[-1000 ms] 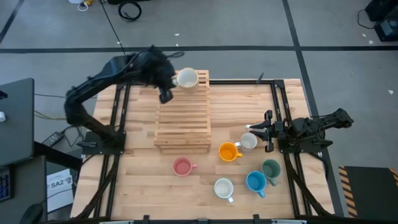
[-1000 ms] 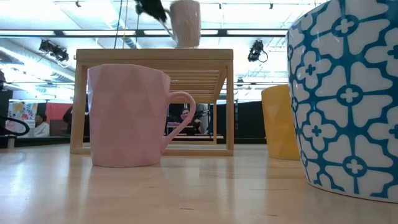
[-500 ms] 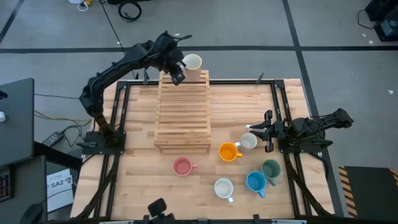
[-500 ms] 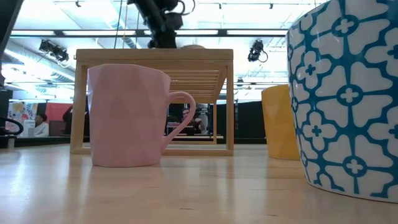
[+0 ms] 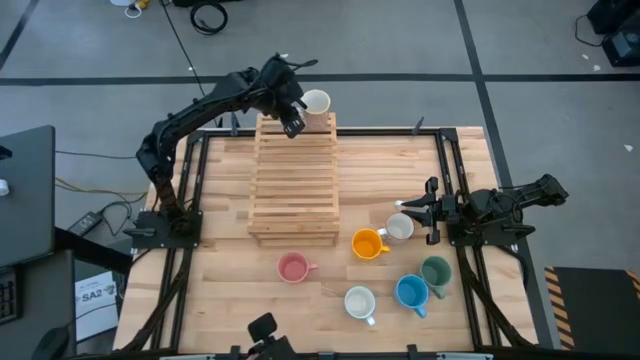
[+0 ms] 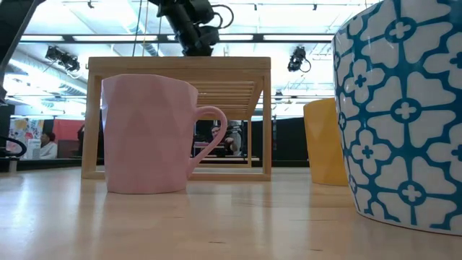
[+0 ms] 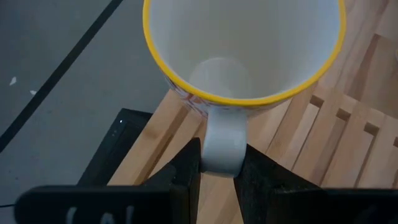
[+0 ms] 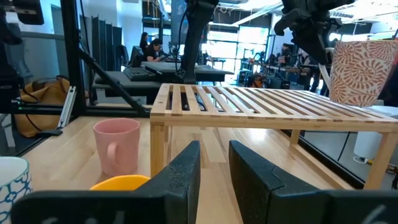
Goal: Place coffee mugs
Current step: Put the light yellow mug on the shelf
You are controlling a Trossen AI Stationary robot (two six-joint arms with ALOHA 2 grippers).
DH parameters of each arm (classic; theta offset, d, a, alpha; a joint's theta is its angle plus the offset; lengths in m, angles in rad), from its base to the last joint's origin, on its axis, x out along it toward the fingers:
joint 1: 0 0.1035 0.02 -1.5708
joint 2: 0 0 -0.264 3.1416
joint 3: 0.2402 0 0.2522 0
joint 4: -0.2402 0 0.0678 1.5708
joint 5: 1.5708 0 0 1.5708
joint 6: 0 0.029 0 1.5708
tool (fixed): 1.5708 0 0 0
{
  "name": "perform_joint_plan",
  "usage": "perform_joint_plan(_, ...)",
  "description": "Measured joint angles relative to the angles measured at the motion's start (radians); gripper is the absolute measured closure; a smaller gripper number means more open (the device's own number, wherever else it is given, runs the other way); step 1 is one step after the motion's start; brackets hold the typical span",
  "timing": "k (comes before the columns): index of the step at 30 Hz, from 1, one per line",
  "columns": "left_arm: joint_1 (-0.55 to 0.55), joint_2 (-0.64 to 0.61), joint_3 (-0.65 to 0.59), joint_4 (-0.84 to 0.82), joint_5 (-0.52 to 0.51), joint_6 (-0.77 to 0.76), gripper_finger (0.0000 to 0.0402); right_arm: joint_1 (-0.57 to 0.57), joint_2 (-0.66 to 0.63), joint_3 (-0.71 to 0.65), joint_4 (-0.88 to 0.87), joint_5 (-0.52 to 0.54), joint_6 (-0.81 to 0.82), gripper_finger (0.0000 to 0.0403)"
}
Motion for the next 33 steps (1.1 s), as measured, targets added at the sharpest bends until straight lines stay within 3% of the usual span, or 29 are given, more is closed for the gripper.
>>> perform_joint_plan(33,-0.003,0.0,0.0,-0.047,-0.001,-0.045,0.0309,0.0,0.0,0.0,0.0,0.0,0.0,0.0312)
